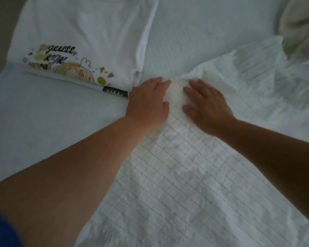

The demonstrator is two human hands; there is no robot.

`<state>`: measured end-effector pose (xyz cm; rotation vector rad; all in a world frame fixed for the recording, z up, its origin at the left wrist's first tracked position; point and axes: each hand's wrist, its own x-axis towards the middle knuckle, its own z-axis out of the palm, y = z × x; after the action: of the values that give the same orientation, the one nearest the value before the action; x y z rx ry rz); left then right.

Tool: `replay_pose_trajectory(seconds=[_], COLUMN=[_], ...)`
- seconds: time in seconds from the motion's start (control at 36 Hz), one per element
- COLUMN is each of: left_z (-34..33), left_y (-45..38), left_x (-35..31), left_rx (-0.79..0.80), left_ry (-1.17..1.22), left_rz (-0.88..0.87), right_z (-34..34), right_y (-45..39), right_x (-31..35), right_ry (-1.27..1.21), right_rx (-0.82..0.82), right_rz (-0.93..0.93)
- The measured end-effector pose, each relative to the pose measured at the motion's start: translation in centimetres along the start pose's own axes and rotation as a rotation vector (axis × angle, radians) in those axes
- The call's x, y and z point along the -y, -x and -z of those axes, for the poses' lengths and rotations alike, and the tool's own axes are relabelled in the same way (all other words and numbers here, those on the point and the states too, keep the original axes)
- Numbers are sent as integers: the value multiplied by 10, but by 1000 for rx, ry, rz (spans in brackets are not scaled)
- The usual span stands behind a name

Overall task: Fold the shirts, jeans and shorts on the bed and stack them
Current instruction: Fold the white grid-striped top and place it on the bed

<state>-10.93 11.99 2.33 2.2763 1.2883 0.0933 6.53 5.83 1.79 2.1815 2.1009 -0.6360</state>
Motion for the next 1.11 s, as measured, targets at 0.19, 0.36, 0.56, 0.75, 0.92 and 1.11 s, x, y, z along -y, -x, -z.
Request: replay_pose_trajectory(seconds=[0.19, 0.36, 0.56, 0.75, 0.92, 1.11], left_z=[17, 39, 43, 45, 29, 7], left_y=[-50, -52, -41, -26, -4, 16], left_x=[-8, -12, -5, 12, 5, -17], left_rx=[169, 393, 714, 641, 75, -191], left_ry=[11, 595, 984, 1252, 404, -72], left_rz=[211, 377, 389, 494, 493, 185], right_z=[2, 42, 60, 62, 51, 36], right_y=[-14, -36, -56, -60, -63, -25], right_x=[-8, -22, -44, -47, -38, -34], right_ry=[-70, -57, 71, -52, -136, -167], right_rx=[-171, -185, -78, -156, -137, -251], right_rz=[1, -32, -10, -104, -180, -177])
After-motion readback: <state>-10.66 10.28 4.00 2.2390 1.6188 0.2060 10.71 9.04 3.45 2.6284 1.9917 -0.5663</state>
